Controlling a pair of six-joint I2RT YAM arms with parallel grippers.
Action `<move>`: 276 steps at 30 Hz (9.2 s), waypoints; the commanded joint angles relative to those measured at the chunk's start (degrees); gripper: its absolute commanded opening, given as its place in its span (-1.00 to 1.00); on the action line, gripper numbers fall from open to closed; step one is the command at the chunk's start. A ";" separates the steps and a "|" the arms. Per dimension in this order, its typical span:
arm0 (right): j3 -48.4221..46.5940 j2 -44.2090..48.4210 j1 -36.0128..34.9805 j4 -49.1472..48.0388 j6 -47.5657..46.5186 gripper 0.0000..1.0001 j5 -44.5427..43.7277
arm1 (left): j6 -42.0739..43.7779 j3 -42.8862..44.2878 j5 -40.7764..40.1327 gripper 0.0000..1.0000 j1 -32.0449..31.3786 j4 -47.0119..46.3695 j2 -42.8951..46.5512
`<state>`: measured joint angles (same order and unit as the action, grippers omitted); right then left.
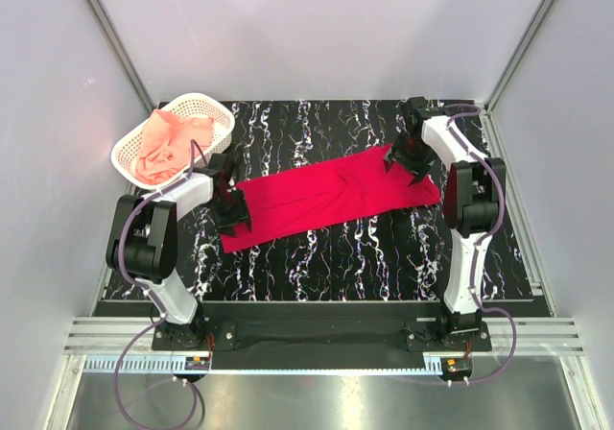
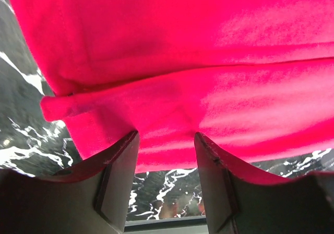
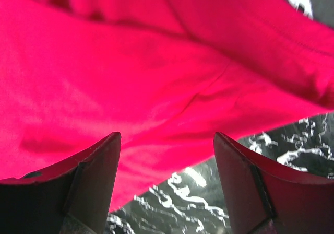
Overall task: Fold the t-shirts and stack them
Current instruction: Fold the tshirt
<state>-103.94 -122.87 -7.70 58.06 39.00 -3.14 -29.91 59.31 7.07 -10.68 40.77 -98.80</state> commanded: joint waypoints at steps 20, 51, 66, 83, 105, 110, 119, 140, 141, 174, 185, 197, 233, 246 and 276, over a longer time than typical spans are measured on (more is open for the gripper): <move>-44.85 -34.18 -8.90 -2.07 -15.62 0.99 -5.49 | -14.38 -9.30 7.43 0.28 -21.31 2.38 11.61; -7.25 6.33 -40.53 0.21 -15.98 0.71 1.72 | -8.93 16.81 -11.11 0.47 -15.87 20.57 43.85; 0.58 -3.34 -52.24 -9.90 -13.69 0.28 -2.39 | -21.06 8.28 -7.42 0.49 -15.87 28.57 65.93; -10.22 -4.76 -55.92 1.08 -11.50 0.28 -7.32 | -23.35 8.63 -7.34 0.49 -15.87 35.51 71.29; 12.68 -2.83 -56.02 -13.76 -14.83 0.42 -1.78 | -24.14 7.59 -5.23 0.50 -15.87 34.64 69.63; 31.58 8.49 -55.84 -18.07 -13.52 0.46 0.14 | -21.77 4.68 -3.56 0.50 -15.87 30.86 66.99; 38.29 23.27 -50.76 -11.58 -12.11 0.57 -1.43 | -17.82 0.64 1.36 0.51 -15.87 21.20 58.65; -36.92 -19.15 -19.20 0.21 -2.70 0.54 -20.33 | -2.71 -0.60 0.93 0.51 -16.04 7.92 38.25; -38.17 -20.55 -18.93 -0.84 -3.31 0.51 -19.98 | -2.17 -0.60 1.10 0.51 -16.04 7.31 37.64; -31.19 -11.10 -15.23 -1.91 -16.59 0.99 9.80 | -2.78 -7.18 11.39 0.53 -15.16 -2.54 16.97; 29.97 33.20 -19.62 -12.44 -16.24 1.00 21.94 | -8.40 -19.40 13.41 0.50 -15.25 -8.60 24.27; 70.79 52.37 -25.25 -39.59 4.92 0.28 33.63 | -9.82 -27.84 16.22 0.29 -15.34 -15.28 26.65; 84.60 46.14 -29.65 -55.07 17.86 -0.31 28.27 | -12.54 -31.53 17.28 -0.06 -18.06 -17.40 23.22; 86.45 50.35 -32.11 -54.02 19.53 -1.00 28.71 | -18.16 -33.47 14.46 -1.00 -21.66 -15.73 28.66; 31.55 21.55 -8.21 -22.39 -7.89 -1.00 32.84 | -2.79 28.13 11.91 -0.99 -12.00 6.68 -8.06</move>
<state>-66.37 -97.38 -17.06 31.46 35.27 27.20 -36.99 81.49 16.97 -24.10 44.31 -103.61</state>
